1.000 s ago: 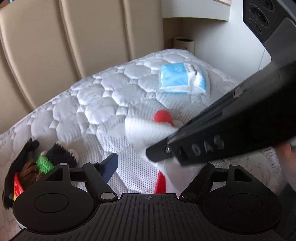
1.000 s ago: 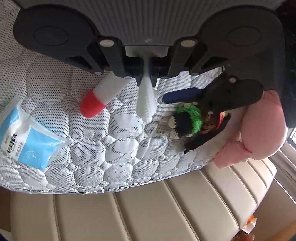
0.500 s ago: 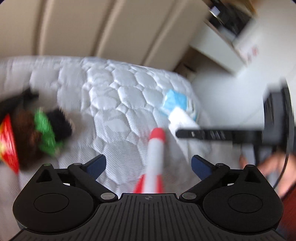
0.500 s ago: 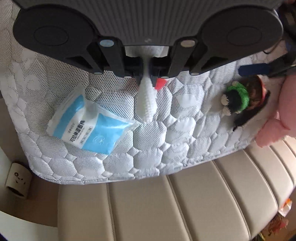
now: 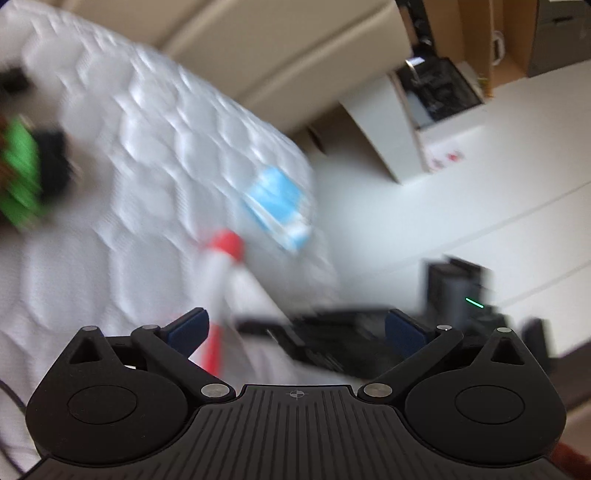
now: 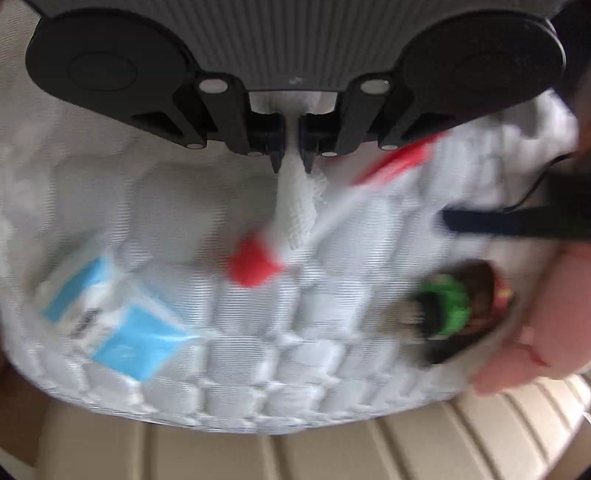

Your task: Clean container

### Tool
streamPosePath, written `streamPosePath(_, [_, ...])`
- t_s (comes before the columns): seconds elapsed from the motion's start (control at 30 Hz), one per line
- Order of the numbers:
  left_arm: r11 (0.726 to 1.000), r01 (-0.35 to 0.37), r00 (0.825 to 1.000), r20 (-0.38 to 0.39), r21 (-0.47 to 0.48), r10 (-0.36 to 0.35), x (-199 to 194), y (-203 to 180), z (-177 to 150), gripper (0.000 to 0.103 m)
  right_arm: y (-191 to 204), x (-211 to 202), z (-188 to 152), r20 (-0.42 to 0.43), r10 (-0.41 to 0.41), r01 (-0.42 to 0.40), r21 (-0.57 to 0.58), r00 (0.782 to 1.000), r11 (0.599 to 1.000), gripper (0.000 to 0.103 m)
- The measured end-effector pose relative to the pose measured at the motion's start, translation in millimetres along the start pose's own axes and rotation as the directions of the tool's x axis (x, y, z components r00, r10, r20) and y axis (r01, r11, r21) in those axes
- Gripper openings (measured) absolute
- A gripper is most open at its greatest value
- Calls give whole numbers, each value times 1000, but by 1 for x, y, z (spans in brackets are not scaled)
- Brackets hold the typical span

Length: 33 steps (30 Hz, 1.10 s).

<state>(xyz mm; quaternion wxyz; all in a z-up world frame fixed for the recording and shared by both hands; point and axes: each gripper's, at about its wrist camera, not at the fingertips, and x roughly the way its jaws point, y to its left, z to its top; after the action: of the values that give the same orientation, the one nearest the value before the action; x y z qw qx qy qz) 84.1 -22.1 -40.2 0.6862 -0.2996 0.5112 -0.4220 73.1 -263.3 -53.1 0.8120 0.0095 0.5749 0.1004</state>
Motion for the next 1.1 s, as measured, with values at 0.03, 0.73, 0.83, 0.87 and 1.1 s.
streamPosePath(0.03, [1000, 30, 999, -26, -9, -30, 5, 0, 0, 103, -7, 1, 2, -1, -23, 23, 13, 1000, 1000, 9])
streamPosePath(0.73, [420, -624, 714, 263, 659, 649, 126, -62, -51, 38, -46, -55, 12, 297, 45, -116, 228, 954, 967, 10])
streamPosePath(0.83, [67, -669, 602, 487, 740, 633, 134, -72, -70, 38, -42, -53, 11, 302, 70, -140, 217, 951, 966, 10])
streamPosePath(0.87, [42, -653, 603, 486, 756, 632, 137, -70, -75, 39, -41, -51, 11, 303, 85, -154, 213, 949, 965, 10])
streamPosePath(1.1, [15, -414, 737, 325, 910, 592, 147, -78, -121, 88, -24, -39, 13, 275, 186, -235, 159, 944, 959, 10])
